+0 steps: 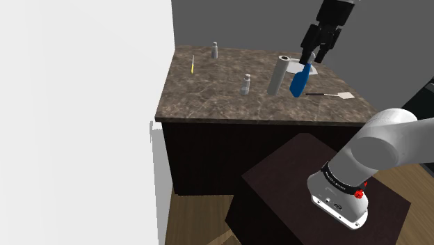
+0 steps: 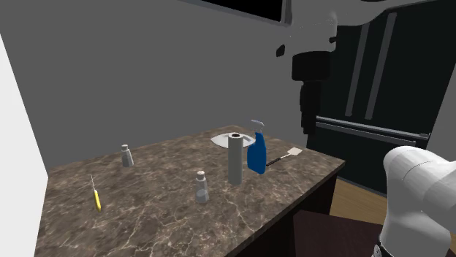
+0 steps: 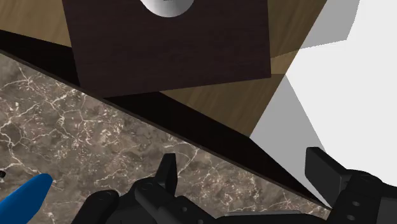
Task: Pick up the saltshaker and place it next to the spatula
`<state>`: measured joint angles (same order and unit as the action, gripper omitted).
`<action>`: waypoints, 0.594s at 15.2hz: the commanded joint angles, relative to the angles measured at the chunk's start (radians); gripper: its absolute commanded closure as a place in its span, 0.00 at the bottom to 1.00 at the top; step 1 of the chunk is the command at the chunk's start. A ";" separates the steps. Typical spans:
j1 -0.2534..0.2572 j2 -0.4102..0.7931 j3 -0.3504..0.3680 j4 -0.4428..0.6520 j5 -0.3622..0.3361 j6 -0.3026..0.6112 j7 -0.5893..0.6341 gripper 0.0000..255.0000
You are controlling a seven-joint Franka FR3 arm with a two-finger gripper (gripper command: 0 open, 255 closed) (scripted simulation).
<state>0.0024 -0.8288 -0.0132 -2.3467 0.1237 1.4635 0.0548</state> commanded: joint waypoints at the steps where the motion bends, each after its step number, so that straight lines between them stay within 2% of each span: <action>1: 0.000 0.000 0.000 0.000 0.000 0.000 0.000 0.00; 9: -0.017 0.269 -0.029 0.043 -0.028 0.204 -0.045 0.00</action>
<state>-0.0122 -0.5999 -0.0378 -2.3152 0.0991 1.6410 0.0164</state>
